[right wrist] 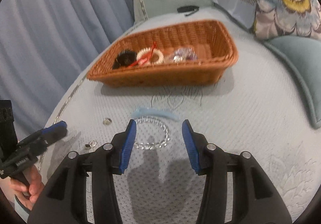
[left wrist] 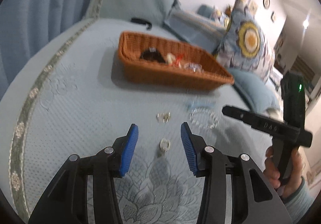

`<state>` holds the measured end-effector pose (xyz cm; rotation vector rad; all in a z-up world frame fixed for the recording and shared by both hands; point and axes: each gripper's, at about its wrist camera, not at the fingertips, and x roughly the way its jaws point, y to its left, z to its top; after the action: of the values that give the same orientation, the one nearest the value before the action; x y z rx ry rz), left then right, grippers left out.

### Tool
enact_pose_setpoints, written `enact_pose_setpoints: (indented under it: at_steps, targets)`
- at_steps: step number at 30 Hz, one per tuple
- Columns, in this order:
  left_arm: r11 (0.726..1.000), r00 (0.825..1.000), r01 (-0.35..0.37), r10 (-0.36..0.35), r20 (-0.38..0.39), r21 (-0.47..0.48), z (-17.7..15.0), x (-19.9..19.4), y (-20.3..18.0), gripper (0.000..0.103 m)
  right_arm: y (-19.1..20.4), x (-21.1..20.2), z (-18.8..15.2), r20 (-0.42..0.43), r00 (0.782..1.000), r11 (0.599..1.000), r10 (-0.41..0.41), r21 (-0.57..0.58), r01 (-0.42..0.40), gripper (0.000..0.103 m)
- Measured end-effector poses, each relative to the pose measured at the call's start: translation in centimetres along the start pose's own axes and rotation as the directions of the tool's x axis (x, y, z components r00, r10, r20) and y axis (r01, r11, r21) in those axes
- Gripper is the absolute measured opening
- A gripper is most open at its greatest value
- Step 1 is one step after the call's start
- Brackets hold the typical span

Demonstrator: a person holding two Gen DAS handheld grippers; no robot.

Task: Organize jewelry
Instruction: 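Grasp the gold keyring with the left tool while the right tool grasps the clear bead bracelet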

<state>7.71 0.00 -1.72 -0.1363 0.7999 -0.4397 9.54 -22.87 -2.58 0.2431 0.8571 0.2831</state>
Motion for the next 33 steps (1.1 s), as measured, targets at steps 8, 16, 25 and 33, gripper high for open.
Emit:
enact_pose_setpoints:
  at_steps: [8,16,25,33]
  targets:
    - [0.989,0.993,-0.057,0.071,-0.095,0.136,-1.7,2.5,-1.4,0.03,0.7,1.5,-0.7,-0.06,0.998,0.999,-0.024,-0.028,0.022,0.038]
    - [0.979,0.991,-0.029,0.055,-0.123,0.203,-2.6,3.1,-2.9,0.03,0.7,1.8,-0.7,-0.074,0.997,1.0,-0.007,-0.031,0.005,0.037]
    - [0.98,0.99,-0.071,0.092,-0.109,0.185,-2.6,3.2,-2.7,0.028,0.8,2.1,-0.5,-0.056,0.997,0.998,-0.046,-0.048,0.043,0.037]
    - [0.966,0.985,-0.143,0.16,-0.066,0.216,-2.8,3.7,-3.4,0.01,3.0,3.7,-0.7,-0.046,0.978,0.96,-0.203,-0.205,0.189,0.013]
